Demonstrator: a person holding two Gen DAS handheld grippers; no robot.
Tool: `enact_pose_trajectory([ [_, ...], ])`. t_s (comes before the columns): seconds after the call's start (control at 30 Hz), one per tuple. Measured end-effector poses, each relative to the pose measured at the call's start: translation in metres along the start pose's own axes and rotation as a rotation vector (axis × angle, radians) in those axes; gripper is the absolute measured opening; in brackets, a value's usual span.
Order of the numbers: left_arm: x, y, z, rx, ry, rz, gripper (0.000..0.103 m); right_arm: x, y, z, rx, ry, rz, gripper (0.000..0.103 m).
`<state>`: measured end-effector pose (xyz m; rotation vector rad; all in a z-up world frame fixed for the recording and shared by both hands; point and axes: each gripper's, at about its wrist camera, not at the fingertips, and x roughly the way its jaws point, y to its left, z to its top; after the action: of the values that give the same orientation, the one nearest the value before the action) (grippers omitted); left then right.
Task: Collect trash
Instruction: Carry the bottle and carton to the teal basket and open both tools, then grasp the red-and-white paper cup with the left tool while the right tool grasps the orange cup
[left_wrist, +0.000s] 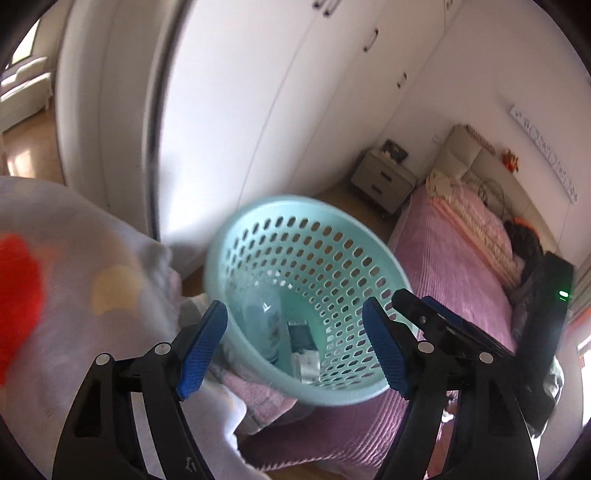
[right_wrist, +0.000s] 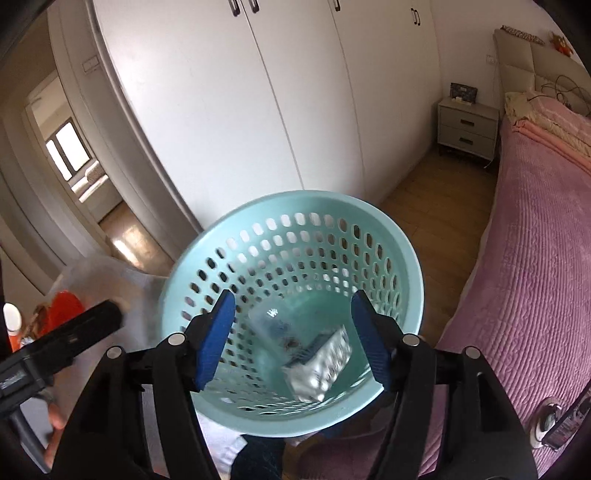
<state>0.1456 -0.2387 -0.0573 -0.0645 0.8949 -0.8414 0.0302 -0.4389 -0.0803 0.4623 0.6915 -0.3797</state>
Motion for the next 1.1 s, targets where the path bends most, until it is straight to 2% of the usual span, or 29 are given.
enact_pose_trajectory([
  [0.13,-0.045,0.004,-0.005,-0.016,-0.080,0.024,0.074,-0.012,0.022,0.000,-0.039,-0.027,0.044,0.062],
  [0.3,-0.109,0.034,-0.021,-0.055,-0.166,0.083,0.074,-0.028,0.077,-0.005,-0.135,-0.060,0.166,0.062],
  [0.43,-0.162,0.066,-0.037,-0.102,-0.243,0.194,0.074,-0.034,0.140,-0.016,-0.243,-0.062,0.298,0.062],
  [0.63,-0.236,0.126,-0.067,-0.218,-0.309,0.417,0.074,-0.029,0.224,-0.030,-0.363,0.001,0.507,0.062],
  [0.73,-0.268,0.160,-0.084,-0.282,-0.317,0.523,0.076,-0.028,0.270,-0.040,-0.442,0.009,0.557,0.062],
  [0.8,-0.284,0.185,-0.094,-0.335,-0.319,0.568,0.077,-0.027,0.296,-0.045,-0.487,0.012,0.586,0.063],
  [1.0,-0.316,0.250,-0.124,-0.474,-0.299,0.641,0.077,-0.012,0.362,-0.051,-0.553,0.050,0.637,0.073],
  [1.1,-0.320,0.273,-0.136,-0.520,-0.282,0.644,0.077,-0.001,0.385,-0.054,-0.572,0.064,0.632,0.078],
])
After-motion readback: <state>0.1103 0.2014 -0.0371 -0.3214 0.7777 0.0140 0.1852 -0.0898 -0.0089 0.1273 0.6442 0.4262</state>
